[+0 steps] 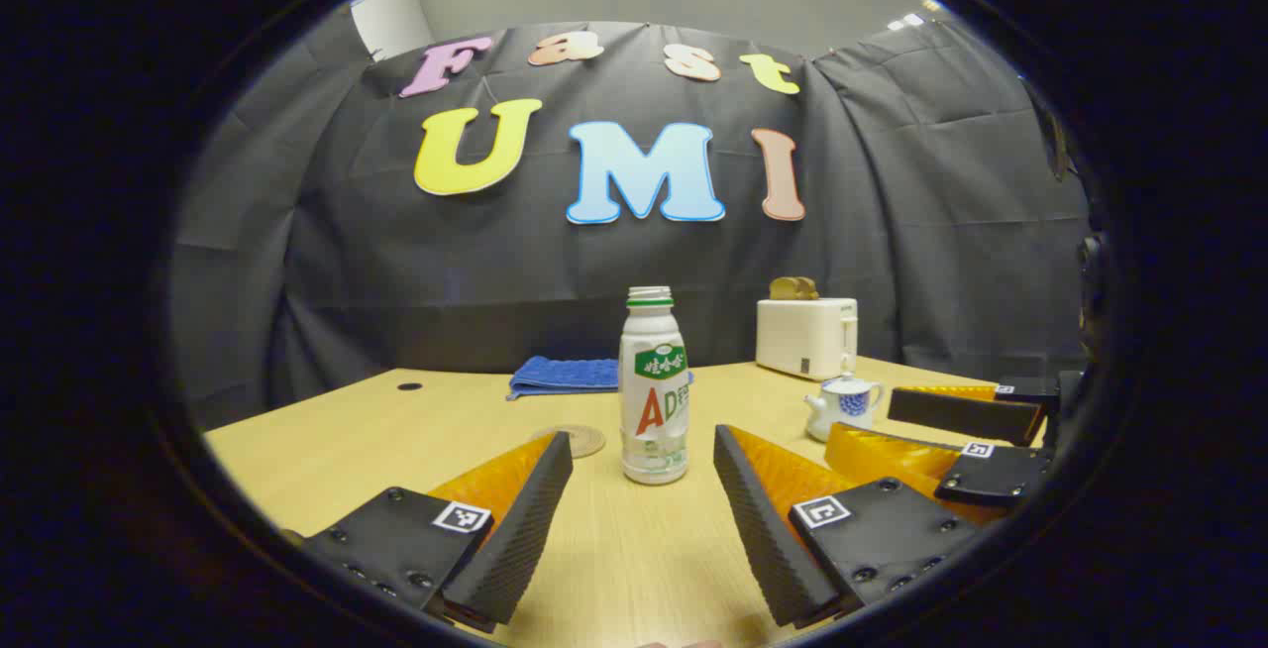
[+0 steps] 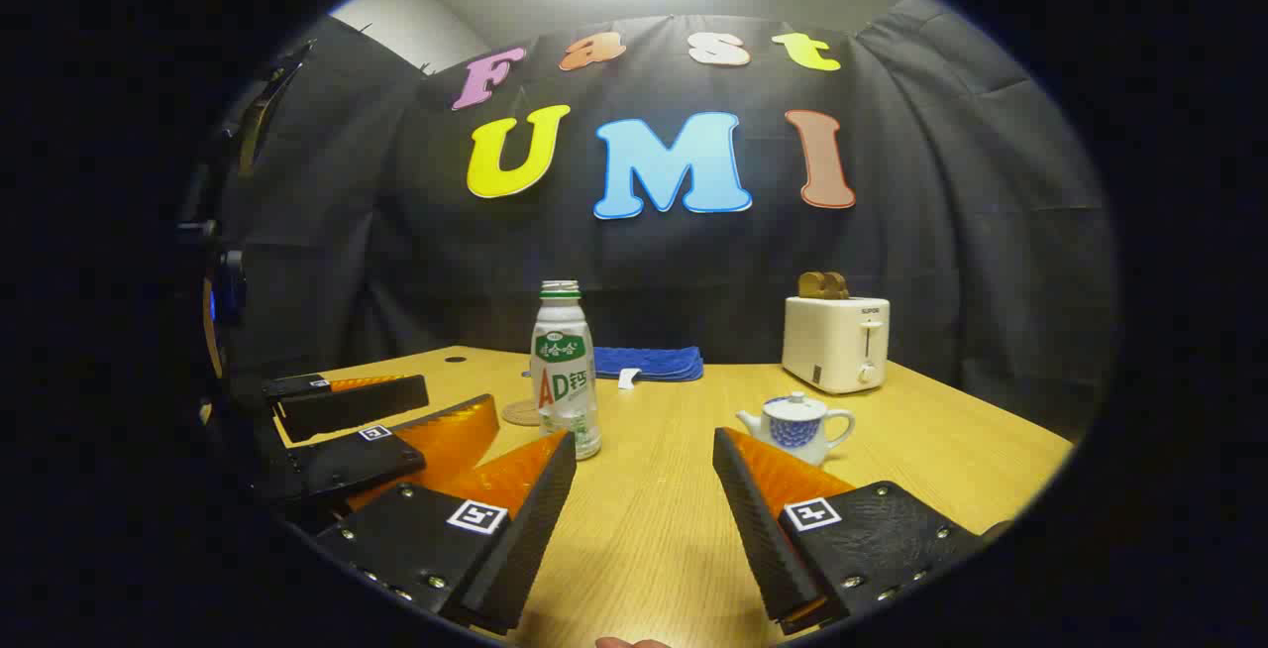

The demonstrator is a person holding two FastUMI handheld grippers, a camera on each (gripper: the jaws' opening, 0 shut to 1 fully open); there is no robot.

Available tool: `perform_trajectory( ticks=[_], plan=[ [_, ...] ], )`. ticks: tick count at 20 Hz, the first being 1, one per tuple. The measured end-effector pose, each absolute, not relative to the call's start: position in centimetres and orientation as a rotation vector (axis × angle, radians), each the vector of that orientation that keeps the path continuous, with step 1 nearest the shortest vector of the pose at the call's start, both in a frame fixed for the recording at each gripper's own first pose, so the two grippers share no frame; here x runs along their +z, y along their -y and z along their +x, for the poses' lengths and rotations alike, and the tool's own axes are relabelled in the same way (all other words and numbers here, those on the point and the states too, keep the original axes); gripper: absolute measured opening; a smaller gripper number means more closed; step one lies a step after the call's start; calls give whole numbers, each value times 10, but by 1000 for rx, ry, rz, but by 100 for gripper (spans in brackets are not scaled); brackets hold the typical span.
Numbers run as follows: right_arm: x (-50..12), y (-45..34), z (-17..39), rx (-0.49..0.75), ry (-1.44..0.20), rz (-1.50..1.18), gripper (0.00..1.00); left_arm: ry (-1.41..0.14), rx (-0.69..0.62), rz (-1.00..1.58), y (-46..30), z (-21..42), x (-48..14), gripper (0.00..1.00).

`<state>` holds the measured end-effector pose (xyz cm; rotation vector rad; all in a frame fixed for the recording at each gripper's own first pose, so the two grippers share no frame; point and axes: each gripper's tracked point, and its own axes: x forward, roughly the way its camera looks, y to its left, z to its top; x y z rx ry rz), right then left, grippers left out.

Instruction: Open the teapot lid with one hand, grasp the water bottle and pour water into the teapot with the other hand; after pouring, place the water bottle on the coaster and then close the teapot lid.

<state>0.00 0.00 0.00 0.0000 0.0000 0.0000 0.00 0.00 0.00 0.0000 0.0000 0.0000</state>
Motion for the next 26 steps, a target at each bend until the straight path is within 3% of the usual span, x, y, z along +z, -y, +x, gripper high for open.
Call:
perform_trajectory(
  ticks=[2,4,7,10,20,21,23,24,25,26],
  plan=[
    [1,3,-1,-35,1,1,86,0,-17,-1,7,5,0,100],
    [-1,4,9,9,-4,-7,86,23,-48,-16,12,18,11,100],
    [21,49,27,-63,8,-28,85,256,-113,-60,23,24,89,100],
    [23,85,63,-104,-38,-33,86,187,-228,-37,56,51,71,100],
    [3,120,119,-160,-120,-45,86,102,-221,-84,35,86,53,100],
    [1,121,123,-165,-130,-56,78,93,-211,-92,32,87,46,100],
    [-14,123,128,-168,-186,-55,53,67,-199,-109,28,90,38,100],
    [-12,122,132,-155,-171,-45,56,52,-192,-100,26,92,33,100],
    [-11,122,132,-162,-177,-48,40,42,-191,-92,28,93,29,100],
    [-9,119,130,-162,-176,-63,37,34,-193,-88,29,94,26,100]
  ],
)
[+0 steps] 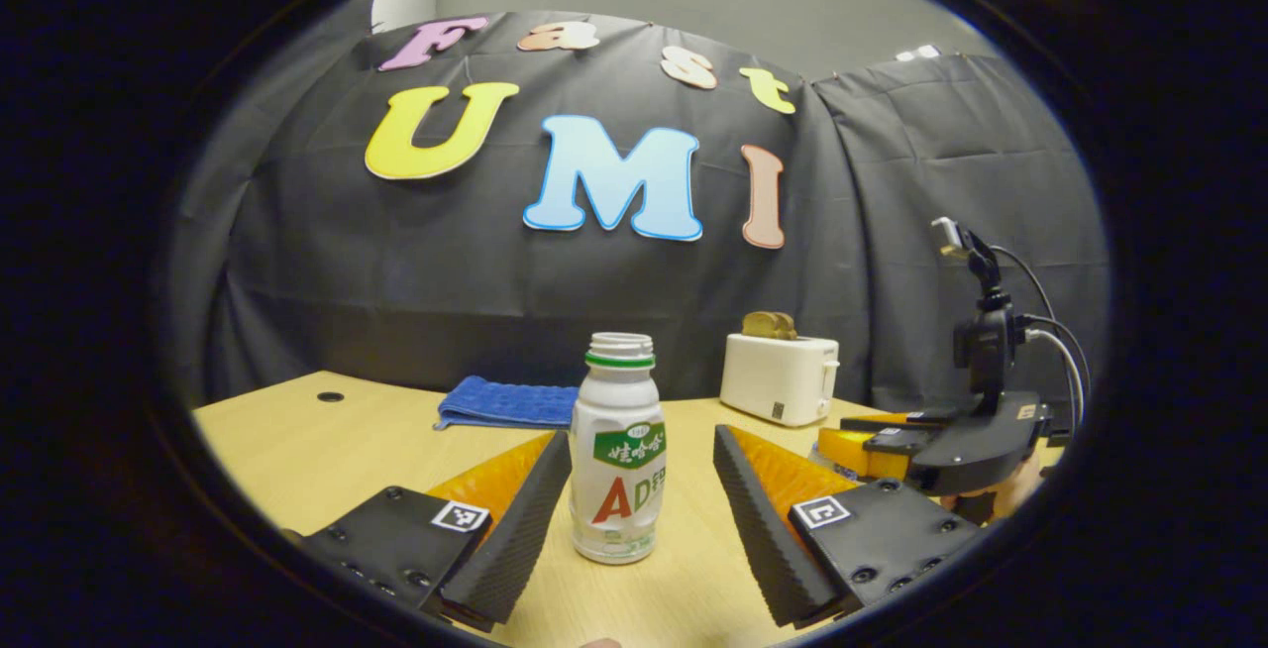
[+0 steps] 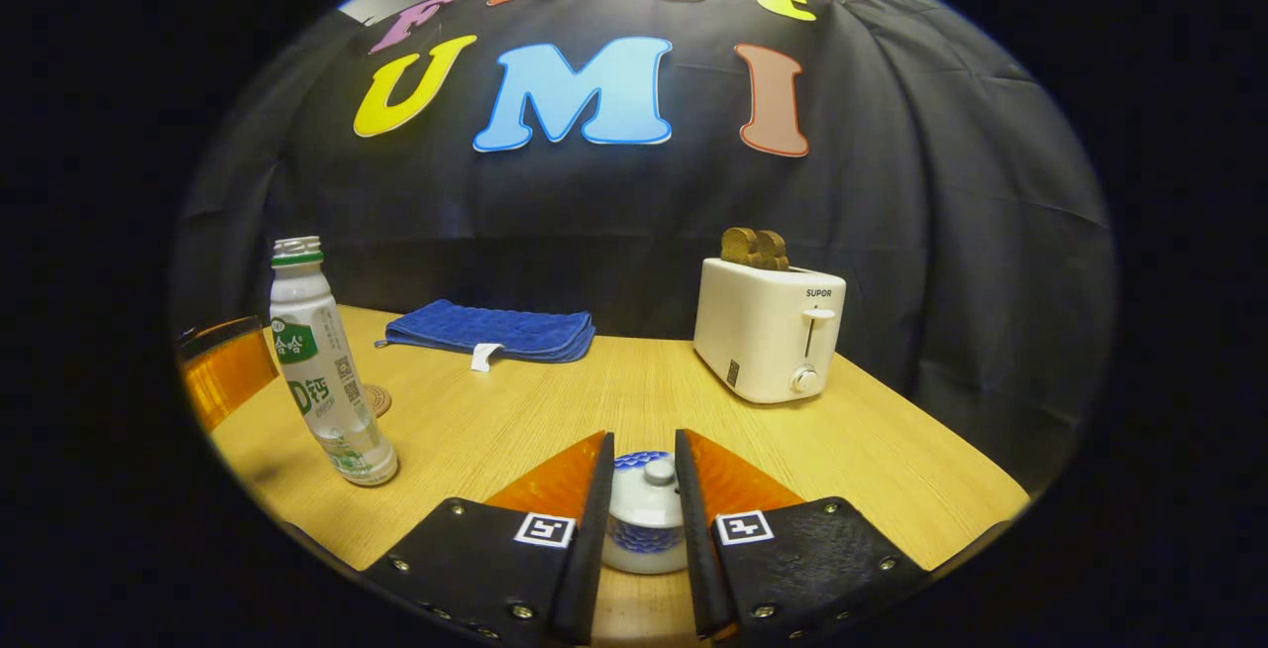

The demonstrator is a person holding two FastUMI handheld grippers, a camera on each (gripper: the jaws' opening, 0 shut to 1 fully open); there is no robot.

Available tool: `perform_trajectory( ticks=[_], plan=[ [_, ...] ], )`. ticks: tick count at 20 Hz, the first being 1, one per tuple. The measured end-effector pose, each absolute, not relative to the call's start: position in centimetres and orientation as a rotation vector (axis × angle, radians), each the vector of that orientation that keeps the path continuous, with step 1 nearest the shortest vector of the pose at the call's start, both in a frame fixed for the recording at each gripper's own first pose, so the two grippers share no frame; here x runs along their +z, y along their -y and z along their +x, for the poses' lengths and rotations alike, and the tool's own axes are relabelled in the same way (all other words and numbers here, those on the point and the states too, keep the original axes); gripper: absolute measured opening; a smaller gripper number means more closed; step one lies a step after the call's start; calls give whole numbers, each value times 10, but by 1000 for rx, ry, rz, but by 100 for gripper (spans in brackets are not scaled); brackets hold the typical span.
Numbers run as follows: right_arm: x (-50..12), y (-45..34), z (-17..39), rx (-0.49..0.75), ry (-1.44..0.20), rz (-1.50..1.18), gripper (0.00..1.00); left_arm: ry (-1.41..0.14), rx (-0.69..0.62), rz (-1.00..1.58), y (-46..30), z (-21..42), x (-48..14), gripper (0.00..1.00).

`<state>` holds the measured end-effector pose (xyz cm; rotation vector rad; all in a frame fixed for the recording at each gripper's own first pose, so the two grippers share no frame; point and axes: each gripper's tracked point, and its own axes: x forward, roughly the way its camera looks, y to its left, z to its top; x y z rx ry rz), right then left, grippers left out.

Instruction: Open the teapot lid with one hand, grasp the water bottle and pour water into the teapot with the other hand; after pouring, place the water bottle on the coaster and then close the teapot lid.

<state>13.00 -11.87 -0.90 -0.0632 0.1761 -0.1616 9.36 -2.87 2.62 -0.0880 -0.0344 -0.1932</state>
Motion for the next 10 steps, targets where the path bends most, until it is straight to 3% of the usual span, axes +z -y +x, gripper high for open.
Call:
perform_trajectory(
  ticks=[1,2,4,8,10],
  plan=[
    [-10,117,130,-160,-176,-78,37,35,-196,-89,29,93,28,96],
    [-9,117,130,-153,-169,-91,37,39,-194,-86,29,92,28,100],
    [-5,124,125,-178,-156,-78,8,46,-189,-81,28,91,28,100],
    [-3,120,127,-142,-131,-89,8,32,-181,-66,28,93,22,100],
    [24,116,118,-145,-37,-113,8,31,-170,-58,28,93,19,100]
  ],
)
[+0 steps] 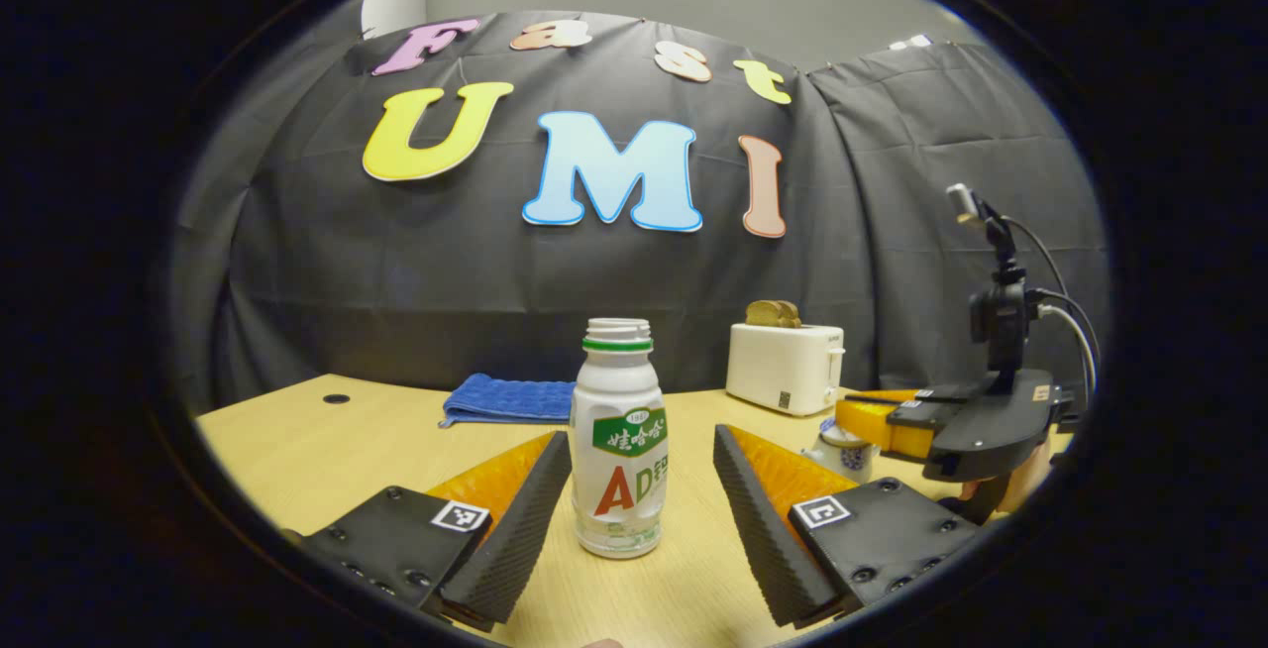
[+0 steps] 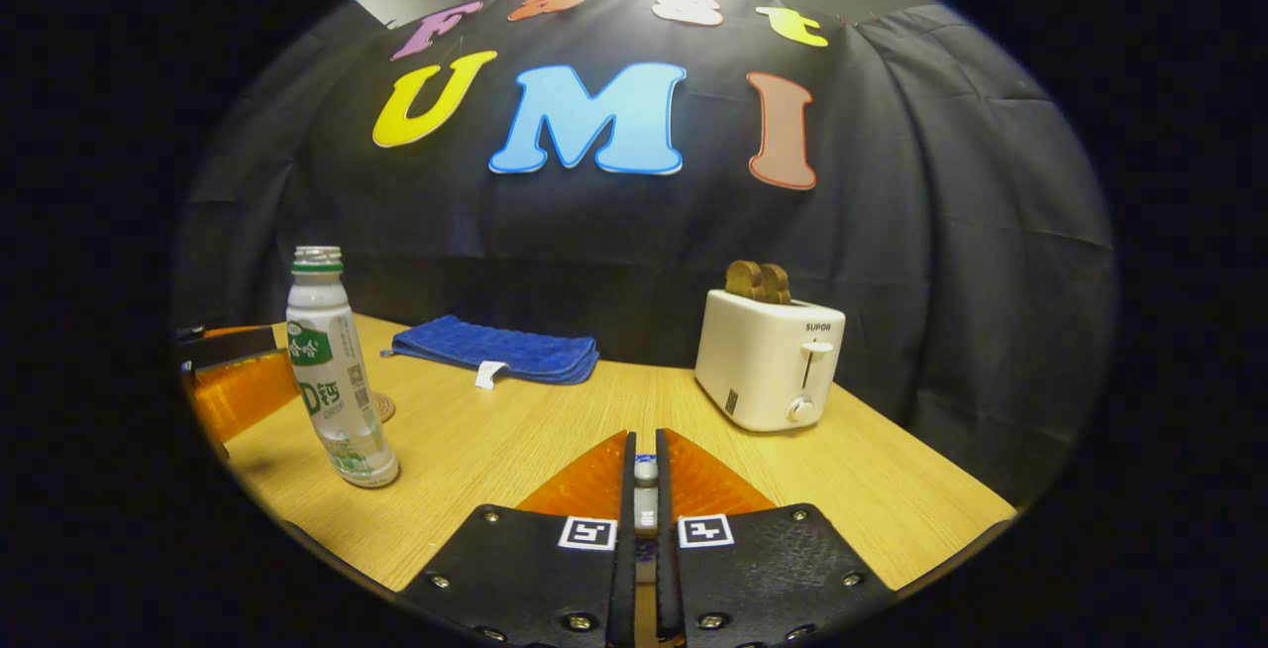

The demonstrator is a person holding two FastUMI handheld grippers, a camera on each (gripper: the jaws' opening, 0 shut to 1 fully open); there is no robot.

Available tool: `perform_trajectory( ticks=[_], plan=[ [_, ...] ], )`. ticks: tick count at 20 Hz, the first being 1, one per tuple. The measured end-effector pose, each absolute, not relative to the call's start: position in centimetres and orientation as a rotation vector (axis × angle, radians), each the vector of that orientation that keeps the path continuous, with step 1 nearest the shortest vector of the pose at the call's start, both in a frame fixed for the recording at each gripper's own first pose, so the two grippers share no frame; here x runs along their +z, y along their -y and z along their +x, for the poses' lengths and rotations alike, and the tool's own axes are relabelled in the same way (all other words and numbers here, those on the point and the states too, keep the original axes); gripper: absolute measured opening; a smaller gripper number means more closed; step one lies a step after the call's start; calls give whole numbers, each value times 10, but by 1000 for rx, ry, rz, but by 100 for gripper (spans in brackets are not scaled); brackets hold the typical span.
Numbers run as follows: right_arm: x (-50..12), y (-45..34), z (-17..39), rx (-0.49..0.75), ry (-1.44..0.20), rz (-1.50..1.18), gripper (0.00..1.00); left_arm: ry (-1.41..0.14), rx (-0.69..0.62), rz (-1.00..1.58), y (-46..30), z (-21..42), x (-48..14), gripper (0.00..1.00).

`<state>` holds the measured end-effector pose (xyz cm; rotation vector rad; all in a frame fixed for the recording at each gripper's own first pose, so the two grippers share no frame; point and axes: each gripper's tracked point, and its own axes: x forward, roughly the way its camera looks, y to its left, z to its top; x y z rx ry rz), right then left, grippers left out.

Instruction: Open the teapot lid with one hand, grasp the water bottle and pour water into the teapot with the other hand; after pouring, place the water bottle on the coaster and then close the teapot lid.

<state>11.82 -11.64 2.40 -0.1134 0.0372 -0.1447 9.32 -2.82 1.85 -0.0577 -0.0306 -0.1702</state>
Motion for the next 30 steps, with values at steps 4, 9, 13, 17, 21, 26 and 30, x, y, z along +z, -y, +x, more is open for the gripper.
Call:
perform_trajectory(
  ticks=[4,9,13,17,21,26,30],
  plan=[
    [34,93,106,-80,30,-146,8,5,-151,-59,29,103,6,100],
    [38,79,99,-35,66,-179,8,-32,-90,-45,30,129,-4,100],
    [34,77,98,-15,57,-162,8,-75,-48,-33,25,146,-12,92],
    [42,65,77,18,86,-164,8,-64,-27,46,24,136,-10,84],
    [35,66,30,7,63,-142,8,-74,-44,59,25,134,-11,78],
    [34,76,-22,-33,68,-166,8,-86,-118,256,53,137,-6,82],
    [21,89,-38,-73,40,-141,8,-97,-169,538,75,143,-12,82]
  ],
)
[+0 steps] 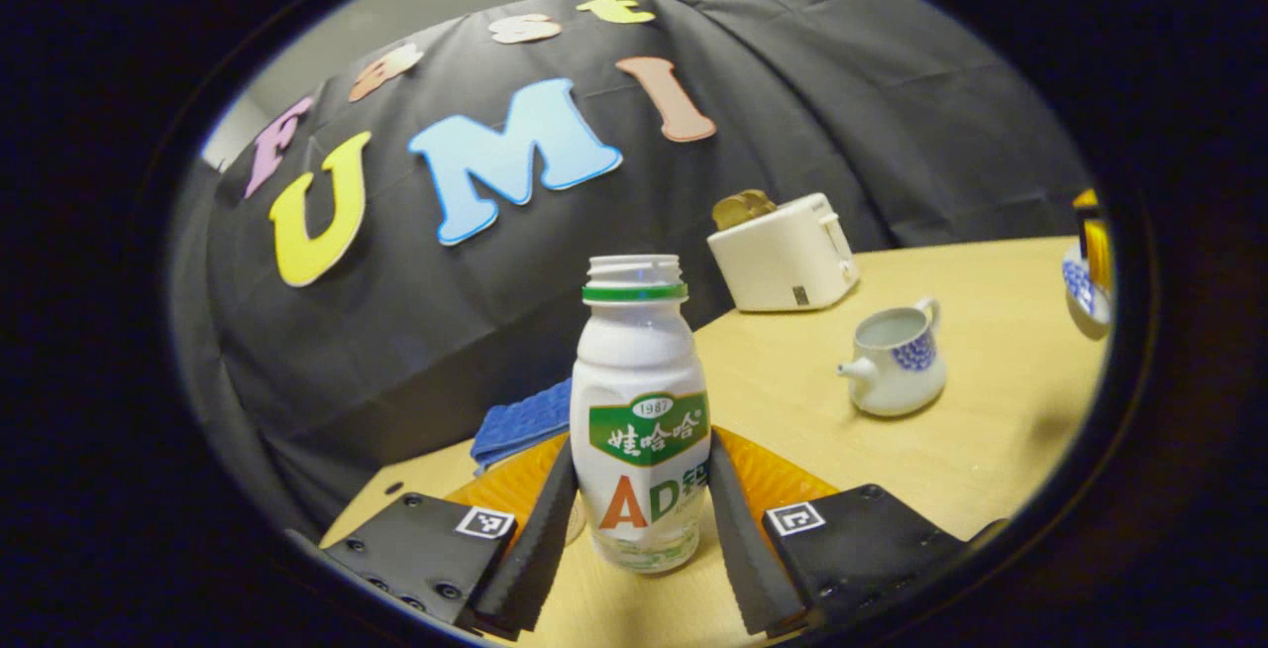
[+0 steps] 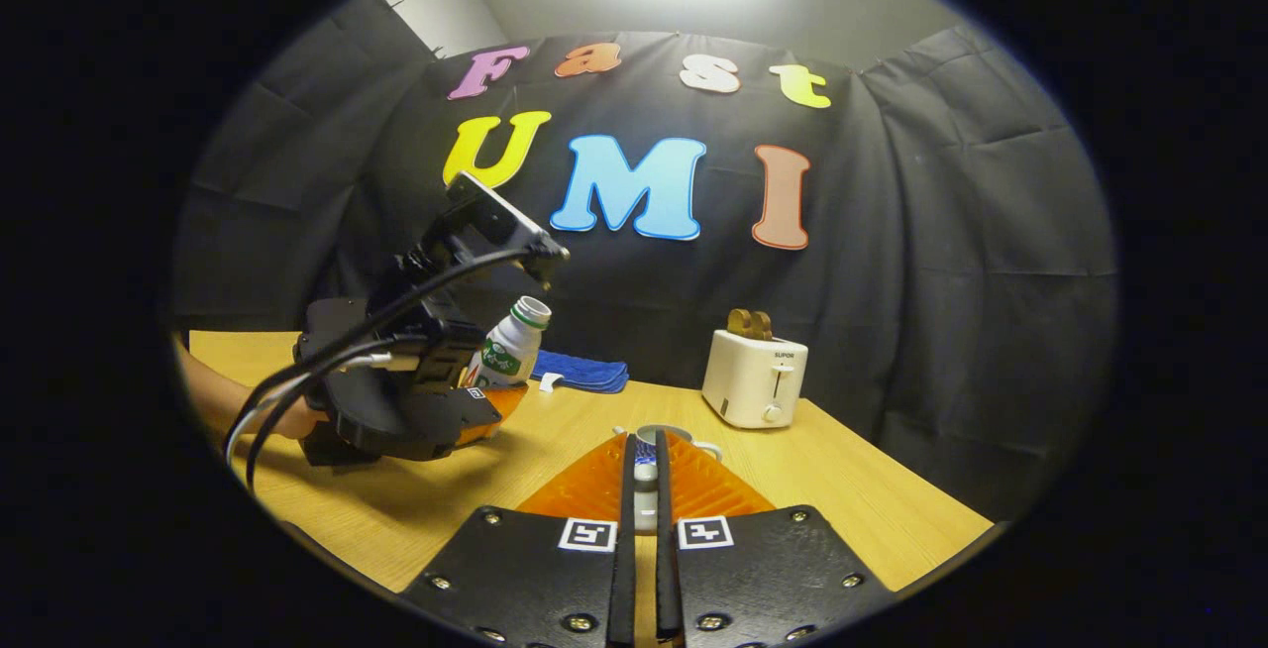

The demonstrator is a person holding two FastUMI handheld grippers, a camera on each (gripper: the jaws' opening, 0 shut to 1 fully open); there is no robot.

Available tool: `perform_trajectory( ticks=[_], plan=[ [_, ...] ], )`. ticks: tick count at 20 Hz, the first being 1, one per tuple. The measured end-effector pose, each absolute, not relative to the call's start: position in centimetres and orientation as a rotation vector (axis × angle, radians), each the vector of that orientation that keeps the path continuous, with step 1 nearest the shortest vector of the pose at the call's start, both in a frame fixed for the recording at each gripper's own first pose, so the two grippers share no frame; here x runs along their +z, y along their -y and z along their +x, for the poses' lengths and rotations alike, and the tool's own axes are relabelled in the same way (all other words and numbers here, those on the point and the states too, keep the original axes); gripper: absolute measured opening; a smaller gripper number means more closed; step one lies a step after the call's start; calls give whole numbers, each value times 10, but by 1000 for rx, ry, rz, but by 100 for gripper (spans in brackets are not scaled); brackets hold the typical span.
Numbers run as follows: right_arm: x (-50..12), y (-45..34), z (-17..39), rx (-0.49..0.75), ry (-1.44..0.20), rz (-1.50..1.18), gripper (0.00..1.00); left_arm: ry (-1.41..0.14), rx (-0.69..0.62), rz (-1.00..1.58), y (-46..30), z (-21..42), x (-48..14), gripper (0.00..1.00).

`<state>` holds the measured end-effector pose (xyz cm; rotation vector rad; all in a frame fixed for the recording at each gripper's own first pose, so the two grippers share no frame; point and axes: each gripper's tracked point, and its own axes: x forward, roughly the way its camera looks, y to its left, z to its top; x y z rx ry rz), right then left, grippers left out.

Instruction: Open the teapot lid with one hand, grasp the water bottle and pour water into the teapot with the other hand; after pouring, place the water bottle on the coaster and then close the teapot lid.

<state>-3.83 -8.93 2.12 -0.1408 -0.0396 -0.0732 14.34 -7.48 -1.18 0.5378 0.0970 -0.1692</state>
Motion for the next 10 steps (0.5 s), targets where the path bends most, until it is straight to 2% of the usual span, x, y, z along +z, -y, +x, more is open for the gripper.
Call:
perform_trajectory(
  ticks=[1,5,6,7,9,10],
  plan=[
    [21,93,-42,-81,38,-134,8,-99,-176,613,78,149,-14,77],
    [20,108,-50,-121,36,-123,8,-101,-220,810,95,164,-23,82],
    [19,111,-51,-128,34,-120,8,-101,-224,857,98,167,-24,77],
    [14,120,-55,-134,29,-109,8,-93,-219,976,100,174,-25,82],
    [14,123,-54,-135,29,-92,8,-39,-155,1118,96,182,-14,76],
    [13,125,-54,-136,29,-91,8,-39,-155,1171,98,186,-16,79]
  ],
)
